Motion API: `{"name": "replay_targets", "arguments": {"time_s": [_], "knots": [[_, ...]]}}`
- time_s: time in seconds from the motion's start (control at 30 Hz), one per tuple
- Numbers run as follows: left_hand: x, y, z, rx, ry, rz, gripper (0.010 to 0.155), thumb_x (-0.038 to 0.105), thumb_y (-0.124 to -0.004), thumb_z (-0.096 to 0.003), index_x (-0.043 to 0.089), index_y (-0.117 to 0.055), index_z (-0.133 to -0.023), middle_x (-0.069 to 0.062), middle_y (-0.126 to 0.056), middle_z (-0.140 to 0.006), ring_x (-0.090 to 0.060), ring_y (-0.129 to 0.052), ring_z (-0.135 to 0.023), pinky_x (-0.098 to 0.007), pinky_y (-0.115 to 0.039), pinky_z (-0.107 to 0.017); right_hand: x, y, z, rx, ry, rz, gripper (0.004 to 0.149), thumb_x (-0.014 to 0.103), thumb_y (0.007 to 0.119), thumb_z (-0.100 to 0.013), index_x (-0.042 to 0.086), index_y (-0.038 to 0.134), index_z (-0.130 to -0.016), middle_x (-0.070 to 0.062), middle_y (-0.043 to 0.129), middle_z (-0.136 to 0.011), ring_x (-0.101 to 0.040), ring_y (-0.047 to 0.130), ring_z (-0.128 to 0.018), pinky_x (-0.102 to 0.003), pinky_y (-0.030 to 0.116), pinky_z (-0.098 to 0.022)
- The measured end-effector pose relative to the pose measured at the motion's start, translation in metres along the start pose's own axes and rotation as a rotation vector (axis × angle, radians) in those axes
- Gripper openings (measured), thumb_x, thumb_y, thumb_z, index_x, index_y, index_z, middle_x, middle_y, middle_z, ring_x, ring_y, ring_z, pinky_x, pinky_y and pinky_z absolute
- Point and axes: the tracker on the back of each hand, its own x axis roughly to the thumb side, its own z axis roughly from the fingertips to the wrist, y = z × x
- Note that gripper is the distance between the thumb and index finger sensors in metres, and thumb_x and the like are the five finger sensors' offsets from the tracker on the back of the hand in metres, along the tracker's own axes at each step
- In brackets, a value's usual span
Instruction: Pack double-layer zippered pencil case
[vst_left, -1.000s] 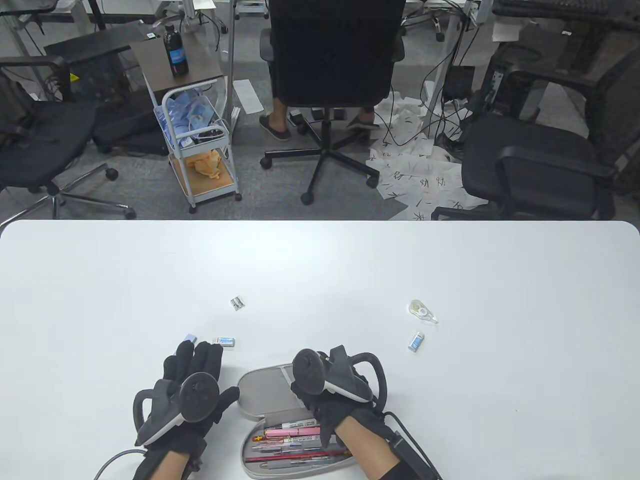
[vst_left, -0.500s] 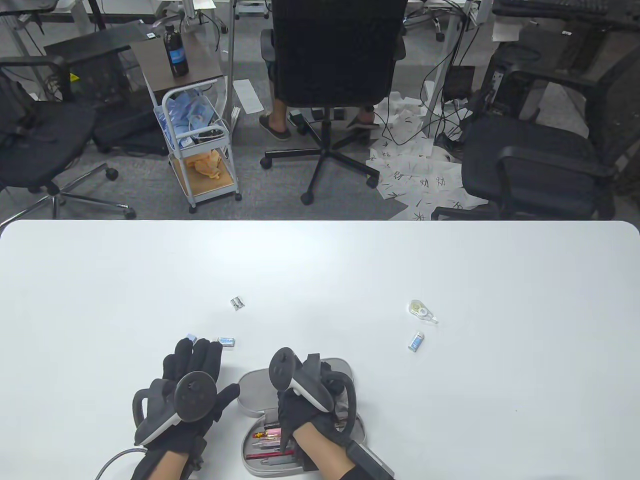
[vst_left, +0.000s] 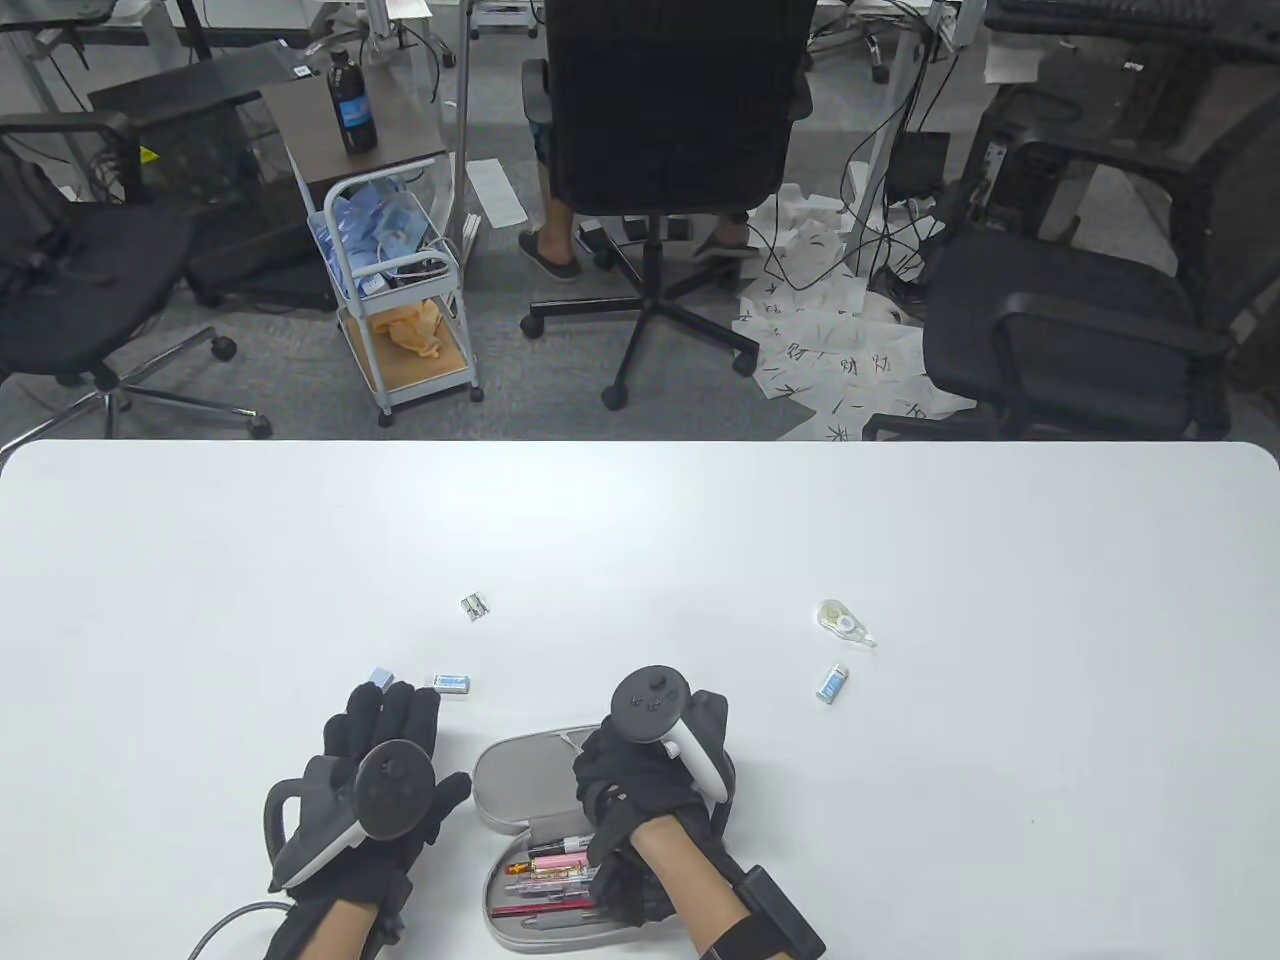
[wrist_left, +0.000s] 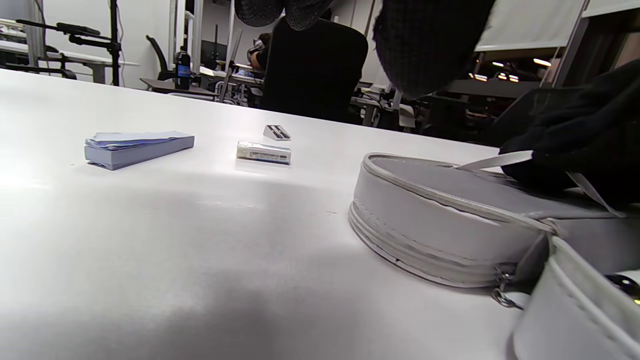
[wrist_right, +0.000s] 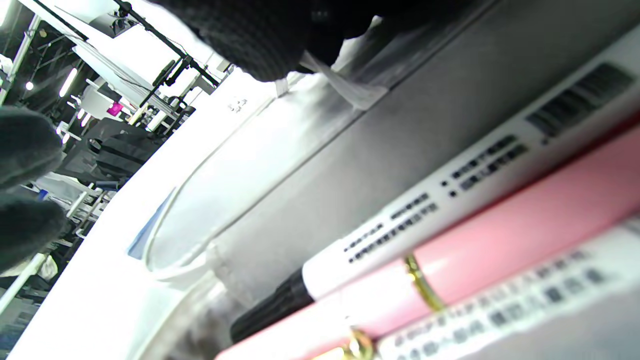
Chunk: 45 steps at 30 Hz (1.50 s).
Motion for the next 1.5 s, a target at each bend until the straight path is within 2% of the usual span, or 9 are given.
{"name": "replay_targets", "arguments": {"time_s": [0.3,0.6,0.67,0.77,0.9,1.03,1.2,1.37,1.5], "knots": [[-0.057,0.002,-0.009,0.026,0.267,0.118,0.079,0.034,-0.087,-0.0558,0.004,-0.048,-0.117,-0.028,-0.044,-0.120,-0.052,-0.062,-0.100,-0.057,-0.058,-0.074,-0.002,-0.002,-0.001,0.006,-0.028,0.005,0.041,0.023,0.068,-0.050,0.002,0.065,-0.084,-0.015,0.040,-0.101,-0.044,0.031,-0.090,-0.064,0.018,-0.051],[-0.082,-0.030,-0.065,-0.211,0.474,-0.035,0.081,0.044,-0.084,-0.0556,0.004,-0.050,-0.118,-0.028,-0.051,-0.119,-0.054,-0.064,-0.098,-0.061,-0.057,-0.073,-0.005,-0.005,-0.002,0.034,-0.030,-0.040,0.041,0.022,0.068,-0.050,0.002,0.065,-0.084,-0.015,0.040,-0.101,-0.043,0.031,-0.090,-0.063,0.017,-0.050],[-0.084,-0.036,-0.070,-0.236,0.476,-0.033,0.075,0.044,-0.075,-0.0587,0.003,-0.050,-0.116,-0.028,-0.048,-0.118,-0.055,-0.060,-0.097,-0.063,-0.054,-0.073,-0.006,-0.006,-0.003,0.040,-0.030,-0.058,0.040,0.022,0.068,-0.049,0.001,0.065,-0.084,-0.016,0.040,-0.101,-0.043,0.031,-0.090,-0.063,0.017,-0.050],[-0.085,-0.035,-0.074,-0.192,0.470,-0.038,0.056,0.032,-0.077,-0.0590,0.006,-0.064,-0.107,-0.028,-0.054,-0.115,-0.056,-0.063,-0.095,-0.064,-0.054,-0.073,-0.006,-0.007,-0.003,0.044,-0.025,-0.064,0.040,0.022,0.068,-0.050,0.001,0.065,-0.084,-0.016,0.040,-0.101,-0.043,0.031,-0.090,-0.063,0.017,-0.050],[-0.085,-0.025,-0.068,-0.198,0.455,-0.126,0.056,0.032,-0.076,-0.0584,0.003,-0.066,-0.105,-0.027,-0.060,-0.112,-0.054,-0.068,-0.094,-0.064,-0.058,-0.072,-0.006,-0.007,-0.003,0.042,-0.023,-0.062,0.040,0.022,0.068,-0.049,0.001,0.066,-0.084,-0.016,0.041,-0.101,-0.043,0.031,-0.090,-0.063,0.017,-0.050],[-0.045,0.002,-0.048,-0.077,0.183,0.047,0.055,0.029,-0.076,-0.0584,0.000,-0.063,-0.104,-0.029,-0.058,-0.111,-0.056,-0.066,-0.092,-0.067,-0.055,-0.070,-0.007,-0.008,-0.005,0.051,-0.021,-0.073,0.040,0.022,0.069,-0.049,0.002,0.067,-0.083,-0.015,0.043,-0.100,-0.043,0.032,-0.089,-0.063,0.017,-0.050],[0.046,0.001,-0.022,-0.175,-0.158,-0.096,0.055,0.033,-0.076,-0.0591,0.005,-0.066,-0.105,-0.024,-0.062,-0.109,-0.053,-0.064,-0.094,-0.070,-0.051,-0.071,-0.009,-0.010,-0.003,0.037,-0.021,-0.110,0.040,0.023,0.069,-0.049,0.002,0.067,-0.083,-0.015,0.043,-0.100,-0.043,0.033,-0.089,-0.062,0.018,-0.050],[0.087,-0.027,-0.033,-0.257,-0.223,-0.286,0.054,0.035,-0.077,-0.0586,0.009,-0.070,-0.105,-0.021,-0.066,-0.109,-0.050,-0.067,-0.095,-0.068,-0.053,-0.072,-0.009,-0.011,-0.004,0.033,-0.054,-0.105,0.040,0.023,0.069,-0.048,0.003,0.068,-0.083,-0.016,0.045,-0.100,-0.044,0.037,-0.088,-0.063,0.020,-0.049],[0.101,-0.033,-0.044,-0.215,-0.225,-0.290,0.053,0.035,-0.080,-0.0572,0.010,-0.074,-0.103,-0.020,-0.070,-0.106,-0.048,-0.072,-0.092,-0.067,-0.057,-0.071,-0.009,-0.012,-0.003,0.016,-0.095,-0.122,0.039,0.024,0.072,-0.048,0.003,0.071,-0.082,-0.016,0.049,-0.100,-0.045,0.042,-0.088,-0.064,0.022,-0.048]]}}
